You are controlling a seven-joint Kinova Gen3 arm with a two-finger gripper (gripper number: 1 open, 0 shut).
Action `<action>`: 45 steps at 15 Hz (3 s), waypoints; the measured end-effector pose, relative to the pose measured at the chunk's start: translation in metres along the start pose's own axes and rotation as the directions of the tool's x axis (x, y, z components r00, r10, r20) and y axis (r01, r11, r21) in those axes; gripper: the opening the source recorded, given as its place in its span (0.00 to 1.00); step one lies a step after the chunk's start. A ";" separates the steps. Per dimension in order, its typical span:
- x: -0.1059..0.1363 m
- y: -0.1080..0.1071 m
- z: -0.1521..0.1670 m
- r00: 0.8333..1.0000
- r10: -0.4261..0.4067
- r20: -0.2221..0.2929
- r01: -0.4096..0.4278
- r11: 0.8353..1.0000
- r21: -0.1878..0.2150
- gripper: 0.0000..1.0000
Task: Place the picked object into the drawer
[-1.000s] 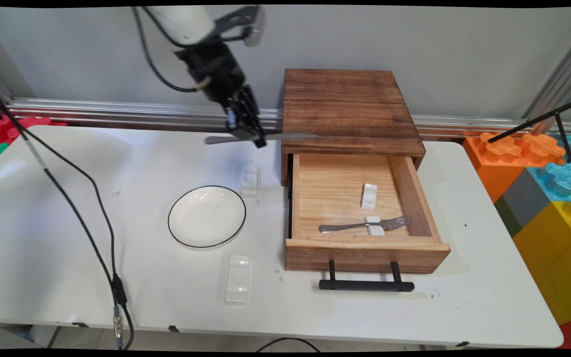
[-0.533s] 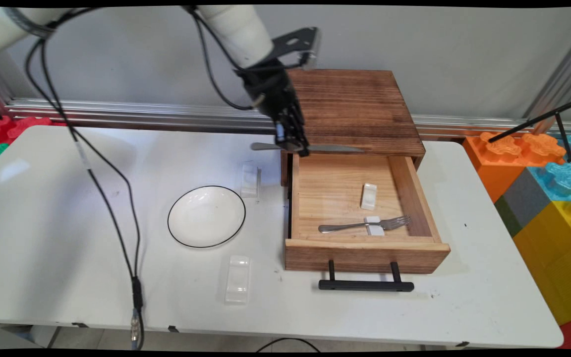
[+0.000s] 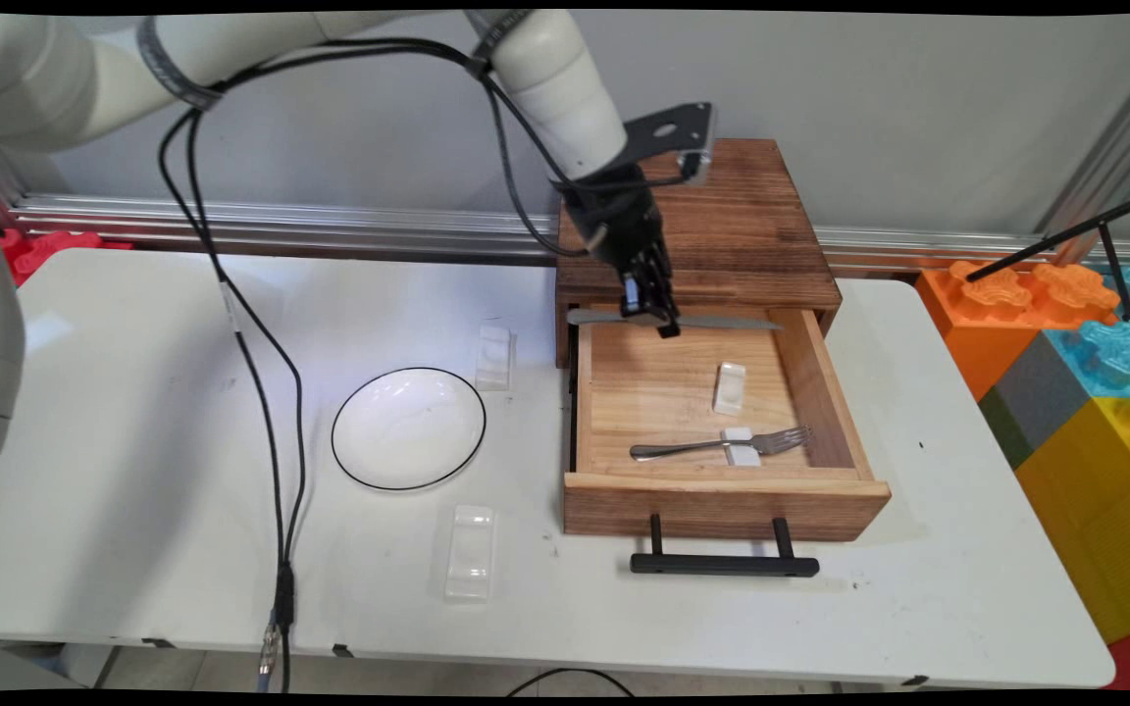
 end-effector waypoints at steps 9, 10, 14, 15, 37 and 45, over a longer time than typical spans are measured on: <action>0.008 -0.013 0.044 1.000 0.023 -0.019 -0.023 1.000 0.008 0.00; 0.008 -0.015 0.048 0.999 0.024 -0.023 -0.024 1.000 0.010 0.00; 0.007 -0.020 0.062 0.999 0.022 -0.031 -0.022 1.000 0.017 0.00; 0.006 -0.021 0.066 0.999 0.020 -0.031 -0.020 1.000 0.018 0.00; -0.026 -0.022 0.123 0.999 -0.005 -0.047 0.005 1.000 -0.005 0.00; -0.030 -0.023 0.131 0.998 -0.002 -0.058 0.002 1.000 0.001 1.00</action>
